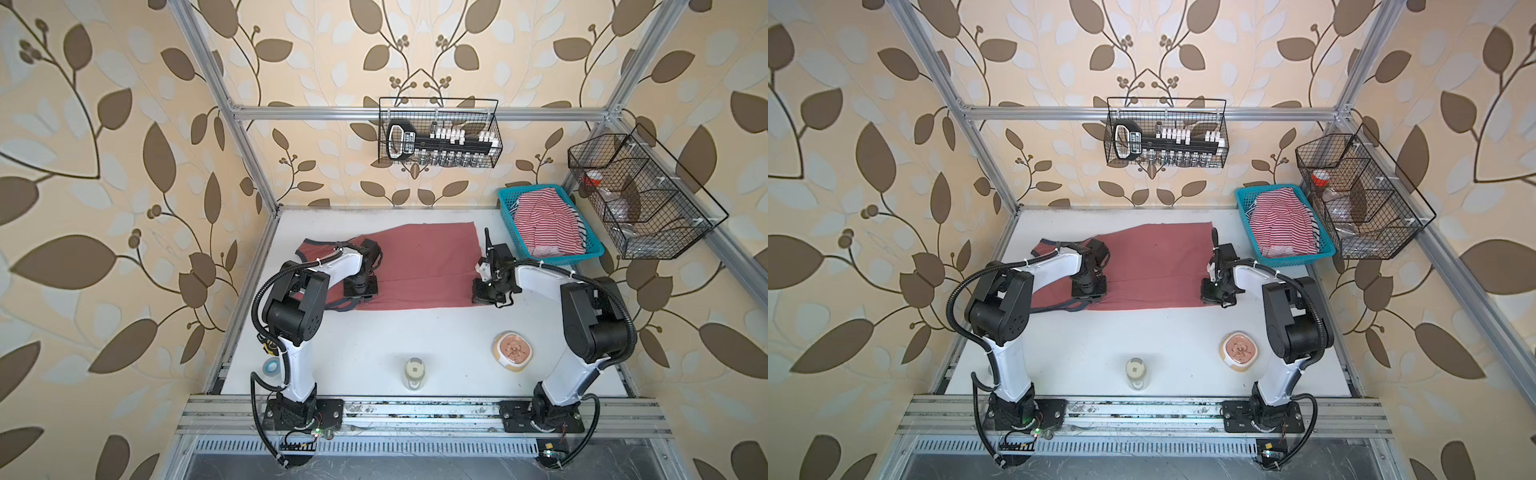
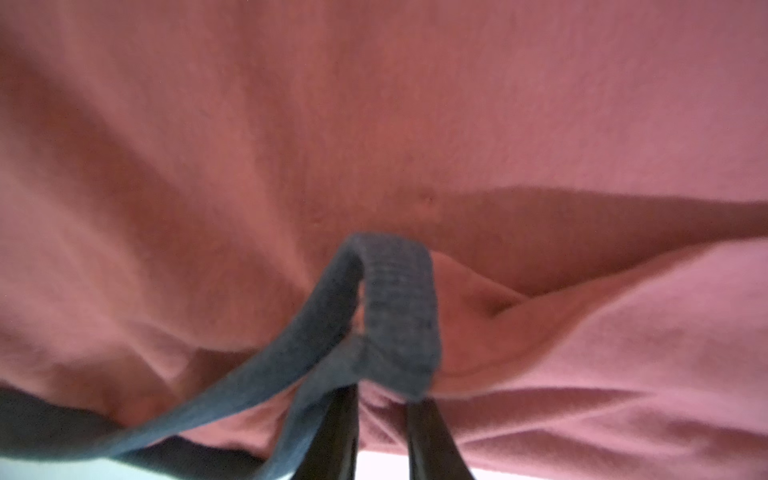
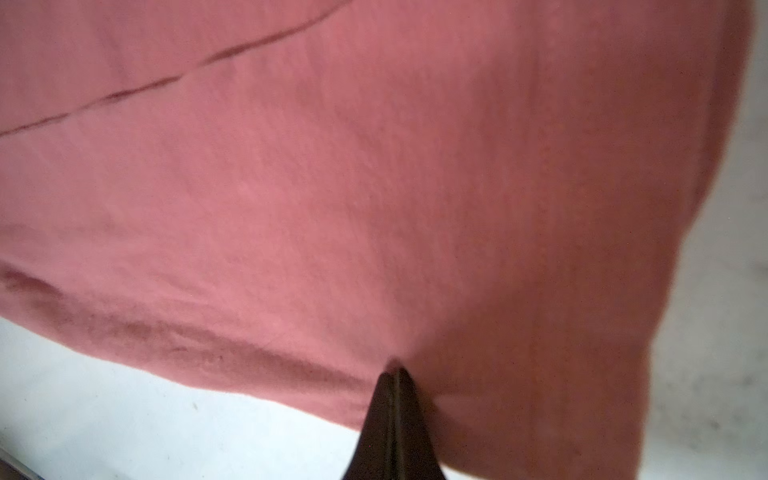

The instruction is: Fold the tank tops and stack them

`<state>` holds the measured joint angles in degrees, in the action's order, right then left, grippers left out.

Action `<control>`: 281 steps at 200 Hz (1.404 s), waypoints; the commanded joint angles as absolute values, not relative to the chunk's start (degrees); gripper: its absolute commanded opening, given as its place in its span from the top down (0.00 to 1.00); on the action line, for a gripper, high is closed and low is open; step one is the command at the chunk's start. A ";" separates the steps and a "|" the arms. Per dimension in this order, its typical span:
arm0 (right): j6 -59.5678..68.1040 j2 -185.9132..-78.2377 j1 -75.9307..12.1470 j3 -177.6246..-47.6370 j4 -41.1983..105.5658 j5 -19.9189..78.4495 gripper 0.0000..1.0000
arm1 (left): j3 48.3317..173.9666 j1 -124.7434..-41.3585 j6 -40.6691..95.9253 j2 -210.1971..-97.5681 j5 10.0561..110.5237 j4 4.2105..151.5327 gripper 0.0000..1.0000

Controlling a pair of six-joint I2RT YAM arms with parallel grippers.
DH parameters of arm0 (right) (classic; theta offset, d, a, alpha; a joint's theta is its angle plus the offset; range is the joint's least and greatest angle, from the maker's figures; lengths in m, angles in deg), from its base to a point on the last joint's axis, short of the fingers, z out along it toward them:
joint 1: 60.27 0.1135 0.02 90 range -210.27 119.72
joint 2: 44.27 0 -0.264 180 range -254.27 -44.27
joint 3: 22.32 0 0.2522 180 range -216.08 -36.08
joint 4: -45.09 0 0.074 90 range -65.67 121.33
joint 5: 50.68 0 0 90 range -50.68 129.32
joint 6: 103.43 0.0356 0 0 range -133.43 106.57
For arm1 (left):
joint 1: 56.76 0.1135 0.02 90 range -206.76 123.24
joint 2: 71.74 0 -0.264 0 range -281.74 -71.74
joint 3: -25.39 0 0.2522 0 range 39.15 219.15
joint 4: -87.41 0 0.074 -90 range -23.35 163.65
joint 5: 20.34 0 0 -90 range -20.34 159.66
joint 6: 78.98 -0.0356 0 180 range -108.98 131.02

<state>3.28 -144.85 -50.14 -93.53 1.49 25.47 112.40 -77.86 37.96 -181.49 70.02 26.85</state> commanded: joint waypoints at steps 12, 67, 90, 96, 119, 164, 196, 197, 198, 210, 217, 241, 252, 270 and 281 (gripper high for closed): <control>4.34 -144.51 -49.05 -88.61 -3.38 28.84 1.00 | 109.47 -78.72 39.54 -180.35 70.88 22.24 0.77; 5.61 -141.28 -48.67 -84.75 -3.36 29.91 1.00 | 109.91 -79.09 39.01 -179.00 71.69 21.30 0.73; 5.20 -141.39 -48.67 -87.03 -3.93 28.37 1.00 | 113.38 -79.09 38.52 -177.94 72.90 19.05 0.70; 5.27 -141.18 -48.72 -87.94 -4.05 27.82 1.00 | 114.60 -79.09 38.36 -177.45 72.94 18.53 0.69; 5.14 -139.95 -48.67 -93.44 -5.07 25.62 1.00 | 121.07 -79.09 37.58 -175.53 73.30 16.43 0.65; 2.75 -142.72 -51.57 -110.60 -8.25 24.50 0.93 | 139.31 -77.53 32.97 -180.91 79.55 11.70 0.54; 0.43 -149.38 -54.65 -122.73 -9.46 25.01 0.84 | 152.29 -73.38 30.57 -190.61 78.33 11.34 0.53; 0.40 -149.65 -54.70 -123.17 -9.45 25.09 0.83 | 152.67 -73.24 30.51 -190.94 78.26 11.29 0.53; 0.38 -149.83 -54.80 -123.57 -9.41 25.08 0.83 | 153.04 -73.13 30.43 -191.24 78.18 11.27 0.53; 0.37 -152.89 -55.66 -127.64 -8.88 25.20 0.78 | 159.24 -71.38 29.78 -195.45 77.09 11.05 0.53; 0.28 -154.88 -56.11 -129.95 -8.63 25.00 0.77 | 162.26 -70.41 29.24 -197.99 76.11 11.35 0.52; 1.00 -162.43 -57.34 -138.54 -8.41 24.54 0.71 | 171.22 -67.71 28.58 -205.99 72.29 12.79 0.51; 1.63 -166.05 -57.79 -142.34 -8.47 24.76 0.71 | 173.82 -66.99 28.39 -208.90 71.56 14.20 0.51; 2.65 -171.42 -58.41 -148.11 -8.92 25.29 0.71 | 175.46 -66.05 28.64 -211.76 70.78 17.88 0.49; 3.08 -174.44 -58.52 -151.57 -9.43 25.81 0.70 | 175.47 -65.44 29.33 -212.94 69.99 20.43 0.48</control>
